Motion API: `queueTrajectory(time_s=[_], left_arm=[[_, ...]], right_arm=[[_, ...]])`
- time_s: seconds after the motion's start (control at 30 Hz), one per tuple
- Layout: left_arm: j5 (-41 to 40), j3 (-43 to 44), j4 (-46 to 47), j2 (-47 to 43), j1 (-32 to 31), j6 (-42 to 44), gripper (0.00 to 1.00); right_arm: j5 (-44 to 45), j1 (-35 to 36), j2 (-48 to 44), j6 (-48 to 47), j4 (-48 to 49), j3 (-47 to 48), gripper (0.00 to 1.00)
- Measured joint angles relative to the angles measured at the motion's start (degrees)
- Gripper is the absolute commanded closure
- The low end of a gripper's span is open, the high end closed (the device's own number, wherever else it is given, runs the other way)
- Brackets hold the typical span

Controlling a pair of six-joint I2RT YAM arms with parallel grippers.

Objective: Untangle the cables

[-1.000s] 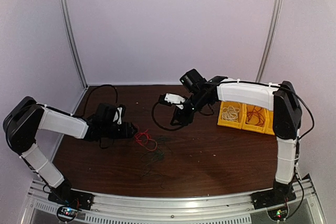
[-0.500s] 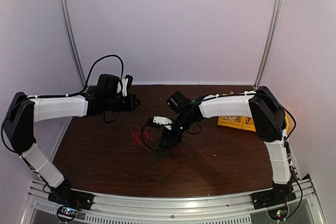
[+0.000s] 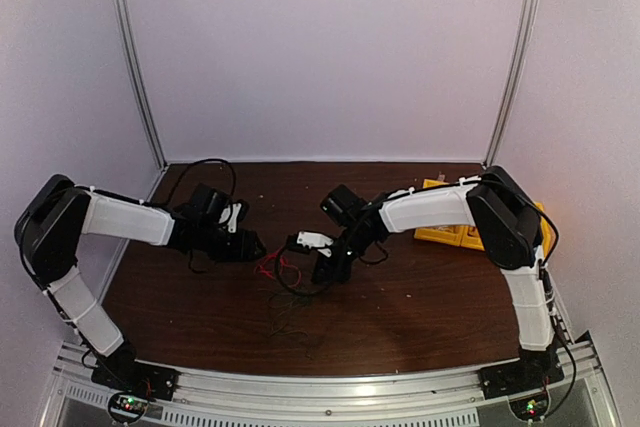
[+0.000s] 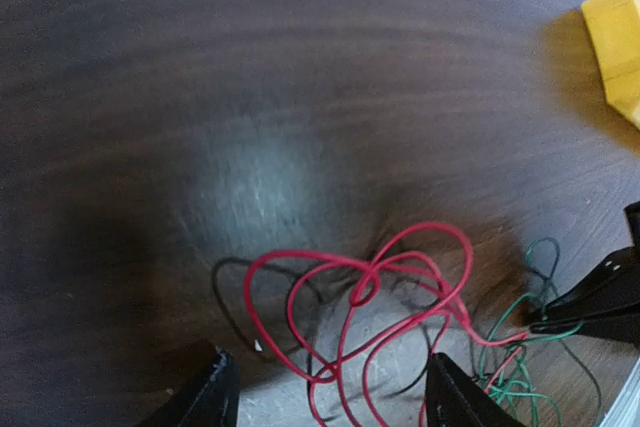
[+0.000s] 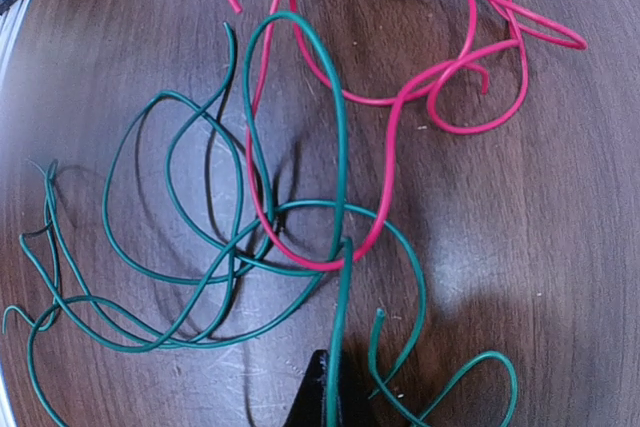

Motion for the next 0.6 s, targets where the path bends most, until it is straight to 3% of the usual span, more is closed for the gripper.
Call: queueTrajectory(time_s=[0.1, 0.3, 0.47, 0.6], left_arm=[[1.81, -0.66, 1.36, 3.52, -0.02, -0.81, 0.5], [3.87, -0.79, 6.34, 3.98, 0.0, -2.1, 1.0], [2.82, 3.17, 3.17, 3.96, 0.0, -0.04, 1.0], [-1.16, 15.41, -5.99, 0.76, 0.0, 3.91, 1.0]], right_arm=[[0.0, 0.0, 0.0, 0.0, 0.22, -0.04, 0.99], [-0.02, 0.0, 0.0, 0.02, 0.39, -0.11, 1.0], [-0.02, -0.02, -0.15, -0.09, 0.79, -0.63, 1.0], [0.33, -0.28, -2.19, -0.28, 2.4, -4.17, 1.0]])
